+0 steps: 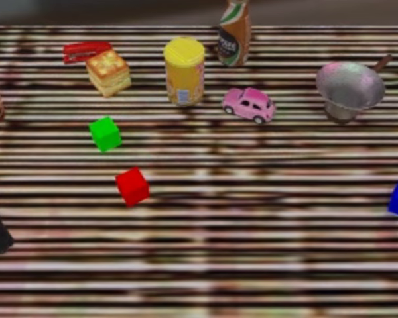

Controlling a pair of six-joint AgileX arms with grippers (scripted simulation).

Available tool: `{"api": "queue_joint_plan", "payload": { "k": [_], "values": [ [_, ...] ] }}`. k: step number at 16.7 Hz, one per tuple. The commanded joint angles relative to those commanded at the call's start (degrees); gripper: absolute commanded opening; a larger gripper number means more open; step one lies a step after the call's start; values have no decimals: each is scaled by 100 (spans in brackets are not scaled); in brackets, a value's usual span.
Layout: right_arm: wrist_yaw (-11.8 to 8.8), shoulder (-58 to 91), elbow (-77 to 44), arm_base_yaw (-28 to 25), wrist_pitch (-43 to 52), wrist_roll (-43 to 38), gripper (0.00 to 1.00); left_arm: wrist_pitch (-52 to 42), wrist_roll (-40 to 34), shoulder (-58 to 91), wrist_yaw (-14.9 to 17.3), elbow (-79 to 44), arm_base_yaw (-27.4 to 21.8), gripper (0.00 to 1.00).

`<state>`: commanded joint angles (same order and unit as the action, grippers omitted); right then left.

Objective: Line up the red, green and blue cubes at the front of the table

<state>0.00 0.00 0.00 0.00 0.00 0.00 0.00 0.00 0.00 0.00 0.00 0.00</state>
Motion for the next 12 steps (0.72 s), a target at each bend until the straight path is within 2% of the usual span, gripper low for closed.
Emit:
{"api": "queue_joint_plan", "payload": {
  "k": [6, 12],
  "values": [
    [0, 0, 0, 0, 0, 0, 100, -406, 235, 595, -16, -592, -151, 100],
    [0, 0, 0, 0, 0, 0, 100, -1950, 1081, 3293, -6, -2874, -768, 100]
  ]
}}
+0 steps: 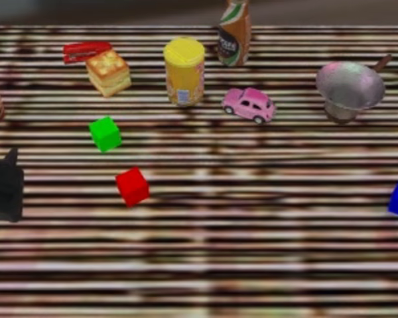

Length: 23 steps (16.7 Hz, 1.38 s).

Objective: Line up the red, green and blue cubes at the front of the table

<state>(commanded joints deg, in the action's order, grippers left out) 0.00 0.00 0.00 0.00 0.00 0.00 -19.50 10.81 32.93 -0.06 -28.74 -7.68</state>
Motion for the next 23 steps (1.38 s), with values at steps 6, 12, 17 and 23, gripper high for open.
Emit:
{"api": "queue_joint_plan", "payload": {
  "k": [6, 12, 17, 23],
  "values": [
    [0, 0, 0, 0, 0, 0, 100, -2039, 1040, 3973, 17, -2716, -755, 100],
    [0, 0, 0, 0, 0, 0, 100, -3713, 1925, 7041, 30, -5060, -1391, 100],
    [0, 0, 0, 0, 0, 0, 100, -4435, 2354, 8398, 22, -6307, -1700, 100],
    [0, 0, 0, 0, 0, 0, 100, -4523, 2410, 8577, 18, -6469, -1739, 100]
  ]
}}
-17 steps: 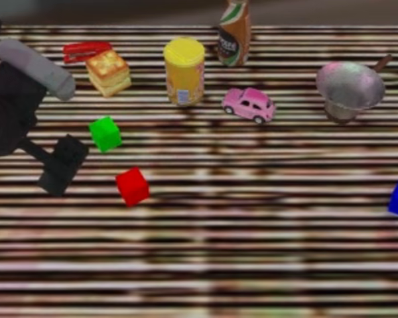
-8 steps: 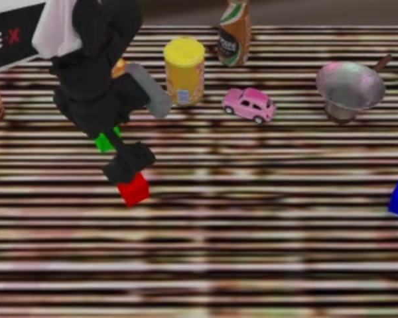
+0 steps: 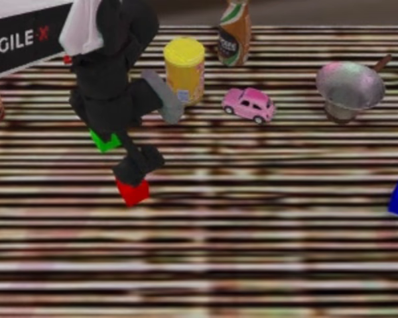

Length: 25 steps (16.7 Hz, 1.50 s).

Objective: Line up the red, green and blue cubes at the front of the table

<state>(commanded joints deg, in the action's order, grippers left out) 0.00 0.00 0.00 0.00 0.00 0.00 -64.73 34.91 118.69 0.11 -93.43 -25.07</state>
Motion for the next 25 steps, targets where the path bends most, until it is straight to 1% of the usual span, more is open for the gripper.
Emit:
{"api": "queue_joint_plan", "payload": {
  "k": [4, 10, 15, 25],
  "values": [
    [0, 0, 0, 0, 0, 0, 100, 243, 9, 77, 1, 185, 14, 100],
    [0, 0, 0, 0, 0, 0, 100, 1627, 15, 614, 5, 975, 12, 100],
    [0, 0, 0, 0, 0, 0, 100, 1768, 19, 696, 6, 1072, 10, 100],
    [0, 0, 0, 0, 0, 0, 100, 1768, 19, 696, 6, 1072, 10, 25]
  ]
}}
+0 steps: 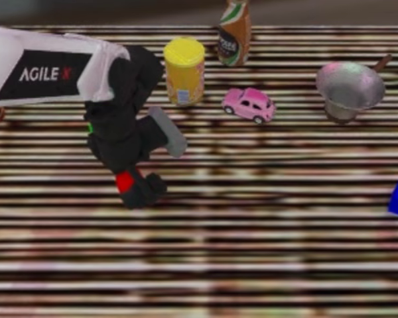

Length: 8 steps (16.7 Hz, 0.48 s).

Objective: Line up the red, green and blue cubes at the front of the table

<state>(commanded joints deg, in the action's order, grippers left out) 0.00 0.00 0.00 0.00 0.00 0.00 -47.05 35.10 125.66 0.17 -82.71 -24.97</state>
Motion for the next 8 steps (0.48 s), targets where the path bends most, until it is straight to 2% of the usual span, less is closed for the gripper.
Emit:
{"api": "queue_joint_plan", "payload": {
  "k": [3, 8],
  "values": [
    [0, 0, 0, 0, 0, 0, 100, 0, 0, 0, 0, 0, 0, 2],
    [0, 0, 0, 0, 0, 0, 100, 0, 0, 0, 0, 0, 0, 0]
  ]
}}
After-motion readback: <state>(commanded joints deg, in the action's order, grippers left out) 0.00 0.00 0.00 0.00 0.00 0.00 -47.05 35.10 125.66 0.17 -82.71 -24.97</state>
